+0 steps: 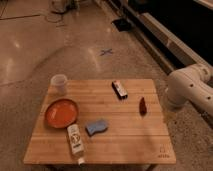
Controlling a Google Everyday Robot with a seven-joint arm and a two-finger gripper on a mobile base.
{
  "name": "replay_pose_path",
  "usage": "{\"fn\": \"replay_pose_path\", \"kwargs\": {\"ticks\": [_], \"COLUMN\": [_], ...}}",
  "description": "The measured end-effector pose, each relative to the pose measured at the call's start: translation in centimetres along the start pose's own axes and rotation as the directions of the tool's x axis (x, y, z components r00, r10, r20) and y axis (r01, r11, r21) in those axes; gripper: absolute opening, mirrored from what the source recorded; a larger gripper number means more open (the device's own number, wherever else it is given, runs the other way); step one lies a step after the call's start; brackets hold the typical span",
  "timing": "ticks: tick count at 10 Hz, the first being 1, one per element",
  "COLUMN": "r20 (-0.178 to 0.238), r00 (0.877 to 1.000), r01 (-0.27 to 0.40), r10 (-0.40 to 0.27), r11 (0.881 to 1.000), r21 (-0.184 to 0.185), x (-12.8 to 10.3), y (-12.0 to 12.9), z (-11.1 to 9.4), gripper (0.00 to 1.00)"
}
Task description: Place the pepper in the ceramic bowl
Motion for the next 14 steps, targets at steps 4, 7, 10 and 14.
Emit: {"fn": "replay_pose_path", "kwargs": {"ticks": [4,7,10,14], "r20": [0.0,0.0,0.0,0.0], "r00": [1.0,1.0,1.0,1.0], "r01": [0.0,0.0,0.0,0.0], "r10": [0.0,0.0,0.0,0.0], "r11": [1.0,1.0,1.0,1.0], "r21": [0.0,0.0,0.0,0.0], "x": [0.0,0.0,0.0,0.0], "y": [0.0,0.0,0.0,0.0], "z": [0.0,0.0,0.0,0.0], "gripper": [0.65,0.65,0.65,0.65]}}
